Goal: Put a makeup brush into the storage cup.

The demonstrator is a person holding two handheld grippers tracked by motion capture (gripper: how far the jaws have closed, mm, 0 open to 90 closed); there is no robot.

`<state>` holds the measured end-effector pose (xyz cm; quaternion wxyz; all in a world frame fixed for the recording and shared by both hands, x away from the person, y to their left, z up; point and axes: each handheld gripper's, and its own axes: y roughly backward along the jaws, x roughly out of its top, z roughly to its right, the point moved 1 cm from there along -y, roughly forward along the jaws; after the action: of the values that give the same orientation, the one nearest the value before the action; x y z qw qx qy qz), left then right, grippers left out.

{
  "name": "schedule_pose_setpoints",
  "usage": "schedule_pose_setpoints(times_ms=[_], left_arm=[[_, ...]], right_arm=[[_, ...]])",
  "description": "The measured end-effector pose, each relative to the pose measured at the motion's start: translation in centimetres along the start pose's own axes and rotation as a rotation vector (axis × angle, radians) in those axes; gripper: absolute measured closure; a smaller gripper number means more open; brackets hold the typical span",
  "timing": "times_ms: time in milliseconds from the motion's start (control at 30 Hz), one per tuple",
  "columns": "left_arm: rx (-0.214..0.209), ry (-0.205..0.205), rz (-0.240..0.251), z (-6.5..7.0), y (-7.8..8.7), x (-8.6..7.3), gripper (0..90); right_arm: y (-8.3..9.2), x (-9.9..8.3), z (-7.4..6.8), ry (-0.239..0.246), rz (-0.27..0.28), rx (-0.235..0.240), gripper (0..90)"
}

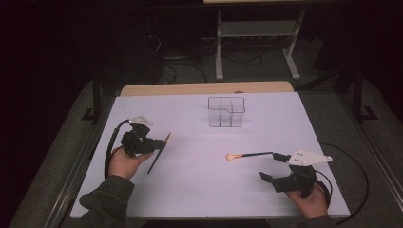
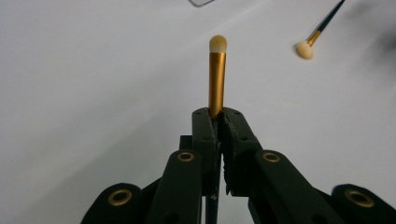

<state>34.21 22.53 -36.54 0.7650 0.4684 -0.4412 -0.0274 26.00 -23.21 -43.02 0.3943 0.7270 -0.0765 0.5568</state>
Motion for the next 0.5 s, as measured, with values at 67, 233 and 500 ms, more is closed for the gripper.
schedule_pose_setpoints(times_ms=[67,233,500], left_arm=[[-0.008,-0.009,0.005,0.2,0.1,0.0,84.6],[-0.028,-0.015,0.030,0.6,0.2,0.1,84.5],[-0.051,-0.026,0.060,1.0,0.5,0.1,84.6]], right_arm=[[-0.1,0.1,-0.1,0.000,-0.005,0.005,14.1],[-0.3,0.3,-0.4,0.010,-0.011,0.017,14.1],[-0.8,1.1,-1.0,0.028,-0.024,0.043,14.0]])
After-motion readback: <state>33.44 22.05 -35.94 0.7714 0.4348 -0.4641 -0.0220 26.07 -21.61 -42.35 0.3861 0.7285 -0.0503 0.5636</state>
